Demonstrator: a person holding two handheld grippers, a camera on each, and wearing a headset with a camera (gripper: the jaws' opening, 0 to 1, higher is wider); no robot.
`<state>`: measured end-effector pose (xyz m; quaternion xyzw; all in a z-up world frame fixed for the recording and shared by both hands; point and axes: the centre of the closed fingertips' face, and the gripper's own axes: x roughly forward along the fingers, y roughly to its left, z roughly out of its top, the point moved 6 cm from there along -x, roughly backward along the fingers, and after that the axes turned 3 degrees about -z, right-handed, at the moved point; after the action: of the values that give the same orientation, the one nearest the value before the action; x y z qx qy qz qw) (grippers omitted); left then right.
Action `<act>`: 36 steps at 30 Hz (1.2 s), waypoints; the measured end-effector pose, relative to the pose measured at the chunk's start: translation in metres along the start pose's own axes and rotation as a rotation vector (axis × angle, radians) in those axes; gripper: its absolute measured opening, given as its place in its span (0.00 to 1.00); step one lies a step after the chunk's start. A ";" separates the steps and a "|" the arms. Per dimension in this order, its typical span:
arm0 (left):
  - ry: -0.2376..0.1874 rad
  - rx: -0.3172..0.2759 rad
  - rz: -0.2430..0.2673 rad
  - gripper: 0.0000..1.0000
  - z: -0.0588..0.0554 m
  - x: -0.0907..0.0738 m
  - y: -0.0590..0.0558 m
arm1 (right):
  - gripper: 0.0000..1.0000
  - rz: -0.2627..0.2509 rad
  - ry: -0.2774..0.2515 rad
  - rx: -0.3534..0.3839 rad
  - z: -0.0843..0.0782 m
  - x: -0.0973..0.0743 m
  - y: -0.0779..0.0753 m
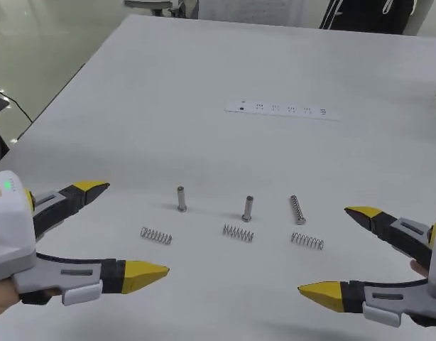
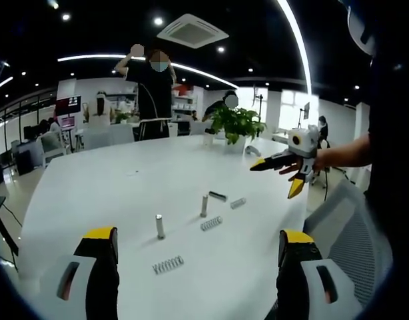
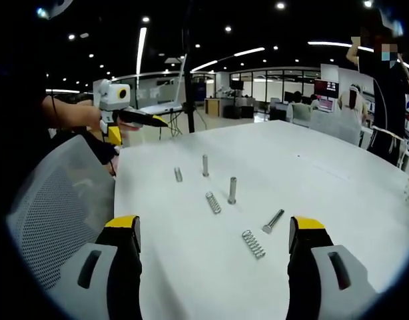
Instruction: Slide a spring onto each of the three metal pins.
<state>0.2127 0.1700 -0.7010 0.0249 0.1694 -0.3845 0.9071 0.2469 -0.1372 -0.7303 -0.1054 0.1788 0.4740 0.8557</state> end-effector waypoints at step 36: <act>0.024 -0.059 0.022 0.97 -0.023 0.000 0.015 | 0.51 -0.013 0.143 0.121 0.012 0.051 -0.059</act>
<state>0.2162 0.1846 -0.7242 0.0048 0.1913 -0.3688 0.9096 0.3243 -0.1244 -0.7397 -0.0880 0.2671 0.4482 0.8486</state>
